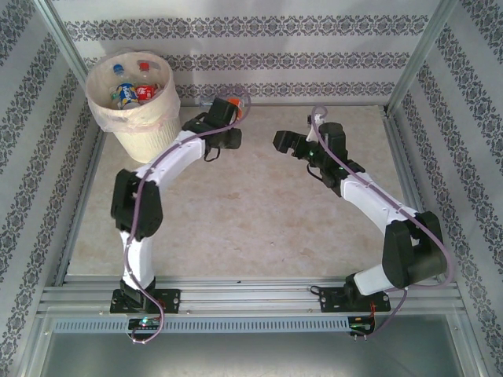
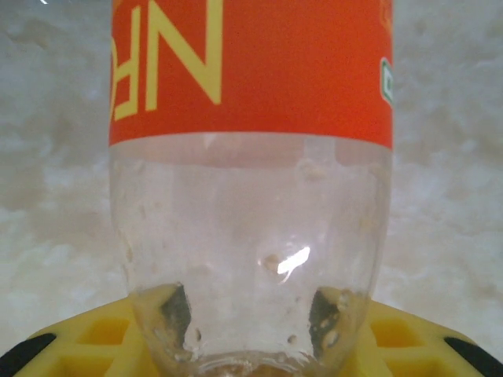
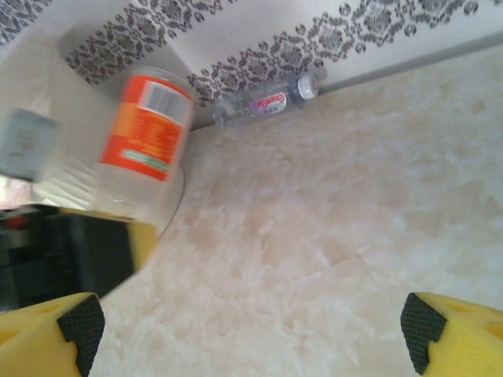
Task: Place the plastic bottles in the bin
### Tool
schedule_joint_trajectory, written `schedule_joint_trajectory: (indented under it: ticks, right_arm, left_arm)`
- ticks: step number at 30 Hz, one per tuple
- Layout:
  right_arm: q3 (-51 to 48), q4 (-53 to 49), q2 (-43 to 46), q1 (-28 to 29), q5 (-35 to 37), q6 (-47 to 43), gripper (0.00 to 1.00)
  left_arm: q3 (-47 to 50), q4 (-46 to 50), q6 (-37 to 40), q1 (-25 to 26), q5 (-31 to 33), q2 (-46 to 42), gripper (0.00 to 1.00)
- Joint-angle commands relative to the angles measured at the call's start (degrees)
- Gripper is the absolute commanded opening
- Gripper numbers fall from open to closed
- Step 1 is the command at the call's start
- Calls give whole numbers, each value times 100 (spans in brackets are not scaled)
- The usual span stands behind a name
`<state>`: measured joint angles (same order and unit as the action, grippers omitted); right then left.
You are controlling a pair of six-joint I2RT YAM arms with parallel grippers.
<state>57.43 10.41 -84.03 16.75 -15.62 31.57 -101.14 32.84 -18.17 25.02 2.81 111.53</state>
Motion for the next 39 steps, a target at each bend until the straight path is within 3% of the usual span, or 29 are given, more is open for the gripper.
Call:
schedule_joint_trajectory:
  ticks: [1, 11, 14, 19, 24, 27, 32, 36, 39]
  right_arm:
    - [247, 343, 112, 21, 300, -129, 98]
    - [618, 472, -295, 144, 286, 14, 98]
    - [665, 479, -399, 157, 235, 136, 98]
    - [657, 490, -473, 153, 229, 226, 98]
    - [664, 450, -511, 153, 217, 220, 98]
    - [662, 397, -505, 150, 227, 151, 98]
    - [582, 340, -441, 144, 286, 87, 98]
    - [542, 328, -422, 144, 331, 69, 98]
    - [557, 321, -428, 143, 341, 71, 98]
  left_arm:
    - [234, 76, 40, -99, 6, -685, 28]
    - [-607, 1328, 517, -842, 446, -1776, 29]
    - [-950, 1660, 539, -1281, 761, -1876, 30]
    - [-1115, 1758, 459, -2221, 763, -2014, 32]
    - [-1485, 1908, 249, -3133, 72, -1616, 32]
    - [-1988, 2216, 249, -3414, -123, -1155, 33]
    - [-2594, 2656, 92, -3681, 247, -533, 34]
    - [-2876, 2762, 51, -3754, 661, -265, 43]
    - [-3156, 2812, 77, -3767, 638, -113, 57]
